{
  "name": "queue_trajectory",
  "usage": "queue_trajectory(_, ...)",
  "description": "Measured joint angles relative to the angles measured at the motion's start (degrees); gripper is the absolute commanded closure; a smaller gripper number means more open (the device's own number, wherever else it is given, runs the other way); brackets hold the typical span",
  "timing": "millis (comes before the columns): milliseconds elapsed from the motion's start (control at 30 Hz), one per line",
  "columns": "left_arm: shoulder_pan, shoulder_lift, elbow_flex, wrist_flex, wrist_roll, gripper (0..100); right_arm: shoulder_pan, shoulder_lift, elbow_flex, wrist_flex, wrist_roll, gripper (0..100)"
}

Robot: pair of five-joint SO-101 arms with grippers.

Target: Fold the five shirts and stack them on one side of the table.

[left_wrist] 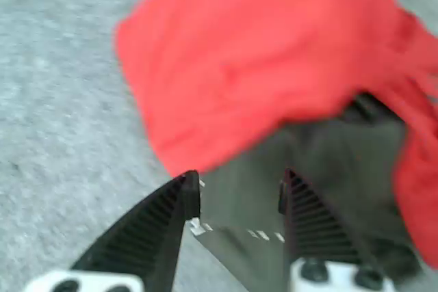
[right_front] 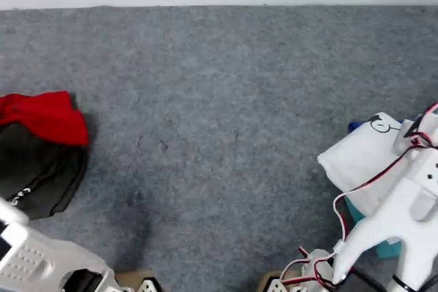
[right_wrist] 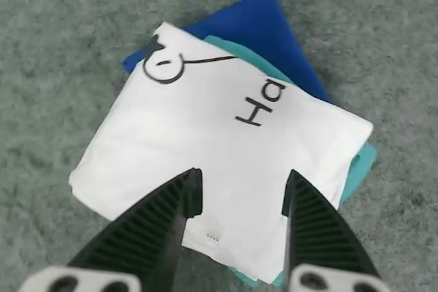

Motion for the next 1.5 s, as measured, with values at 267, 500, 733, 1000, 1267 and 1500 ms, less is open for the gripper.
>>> queue_trajectory(267, -1.7, 4.7, 6.0, -12.1, 0.0, 80, 0.0, 0.0, 0.0, 2.1, 1.1, 80.0)
queue_trajectory(500, -2.2, 20.2, 3.6, -15.1, 0.3, 81, 0.0, 0.0, 0.0, 2.8, 1.2, 80.0)
queue_trajectory(733, -1.5, 28.7, -7.6, -11.0, -0.6, 99, -0.1, 0.0, 0.0, 2.8, 1.2, 80.0)
queue_trajectory(1000, 2.5, 28.0, -29.0, 12.0, -2.4, 99, -0.1, 0.0, 0.0, 2.8, 1.2, 80.0)
queue_trajectory(1267, 14.2, 4.0, -21.5, 14.5, -2.5, 99, -0.1, 0.0, 0.0, 2.8, 1.2, 80.0)
queue_trajectory(1500, 45.5, -19.7, -5.3, 14.5, -4.7, 99, -0.1, 0.0, 0.0, 2.8, 1.2, 80.0)
